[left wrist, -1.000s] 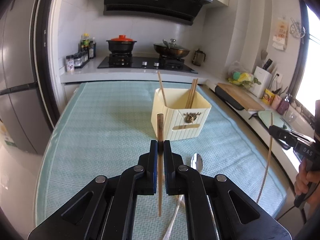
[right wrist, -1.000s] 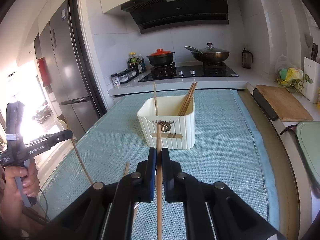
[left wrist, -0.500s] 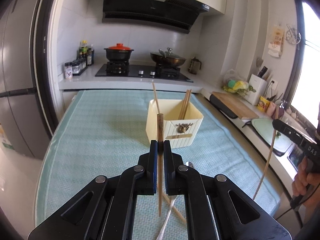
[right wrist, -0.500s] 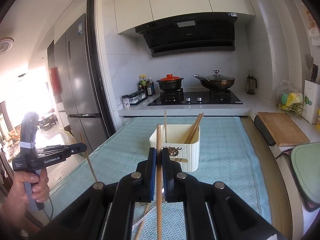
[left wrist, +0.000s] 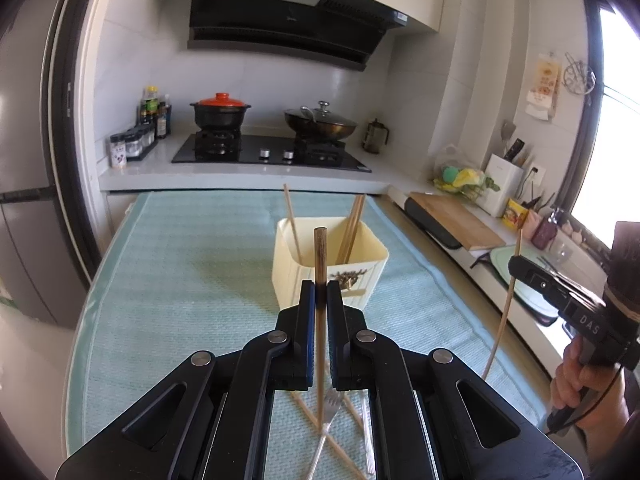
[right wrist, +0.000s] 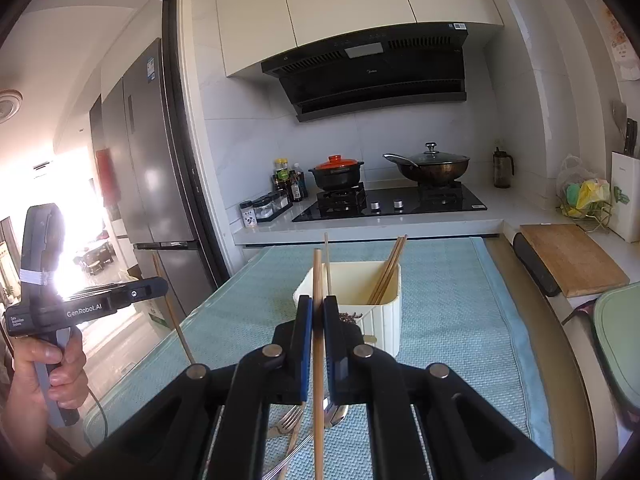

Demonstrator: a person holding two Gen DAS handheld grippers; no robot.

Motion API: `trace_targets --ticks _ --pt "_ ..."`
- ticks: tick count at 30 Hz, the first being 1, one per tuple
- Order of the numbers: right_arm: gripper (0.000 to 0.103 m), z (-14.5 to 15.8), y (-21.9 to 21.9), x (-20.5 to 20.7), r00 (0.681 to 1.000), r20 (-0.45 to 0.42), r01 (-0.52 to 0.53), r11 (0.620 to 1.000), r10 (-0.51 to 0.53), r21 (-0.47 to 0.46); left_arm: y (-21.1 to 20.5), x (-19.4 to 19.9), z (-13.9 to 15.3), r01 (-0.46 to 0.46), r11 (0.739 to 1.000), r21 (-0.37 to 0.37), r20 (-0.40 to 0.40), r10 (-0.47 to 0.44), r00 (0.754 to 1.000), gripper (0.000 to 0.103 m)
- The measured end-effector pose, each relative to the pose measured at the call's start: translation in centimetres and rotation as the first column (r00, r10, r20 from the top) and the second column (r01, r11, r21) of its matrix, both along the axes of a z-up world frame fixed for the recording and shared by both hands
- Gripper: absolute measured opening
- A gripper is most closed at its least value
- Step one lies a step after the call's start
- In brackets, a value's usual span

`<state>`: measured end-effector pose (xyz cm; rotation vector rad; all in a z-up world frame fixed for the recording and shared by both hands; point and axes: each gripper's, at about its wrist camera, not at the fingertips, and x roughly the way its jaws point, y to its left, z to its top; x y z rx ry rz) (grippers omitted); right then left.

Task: Organize utensils
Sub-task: 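Carry both held chopsticks up over the cream holder, then lower both chopsticks into the holder and open both tools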

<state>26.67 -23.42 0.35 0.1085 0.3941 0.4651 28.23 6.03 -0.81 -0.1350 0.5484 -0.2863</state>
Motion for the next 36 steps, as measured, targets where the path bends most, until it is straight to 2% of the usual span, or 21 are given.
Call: trace_targets --ticks 6,11,18,22,25,29,32,36 --pt "0.006 -0.3 0.1 1.2 1.000 -0.026 0.001 1.000 -0.002 -0.009 -0.6 1.1 0.7 0.022 1.000 -0.001 -0.007 -0.022 1.000 0.003" --pt "0.006 0.6 0.7 3.5 0.999 -0.031 -0.024 0.999 0.023 -0.022 -1.0 2.6 3.1 0.036 0.999 0.001 0.028 -0.036 0.999 0.003" --pt "0.006 5.0 2.4 10.1 0.998 0.056 -0.010 0.999 0.012 -0.031 -2.0 7.3 9.1 0.024 1.000 0.000 0.137 -0.023 0.990 0.003" --pt "0.006 8.0 3.5 14.3 0.989 0.144 0.031 0.999 -0.029 -0.013 -2.9 11.6 10.9 -0.025 1.000 -0.004 0.181 0.025 0.983 0.003" --pt "0.006 8.7 4.1 16.9 0.977 0.200 0.067 0.998 -0.069 0.016 -3.5 14.7 10.5 -0.046 0.999 -0.024 0.176 0.049 0.983 0.003" --pt "0.006 7.7 4.8 19.5 0.959 0.265 0.096 0.995 -0.099 0.025 -4.4 17.9 8.3 -0.063 0.998 -0.011 0.153 0.064 0.986 0.003" --pt "0.006 5.4 5.1 21.7 0.969 0.227 0.098 0.995 -0.099 0.017 -5.0 20.1 5.8 -0.060 0.998 -0.002 0.091 0.060 0.994 0.003" --pt "0.006 1.6 5.1 24.3 0.992 0.087 0.088 0.996 -0.087 -0.011 -5.5 22.5 2.1 -0.037 0.999 0.021 -0.023 0.038 0.999 0.003"
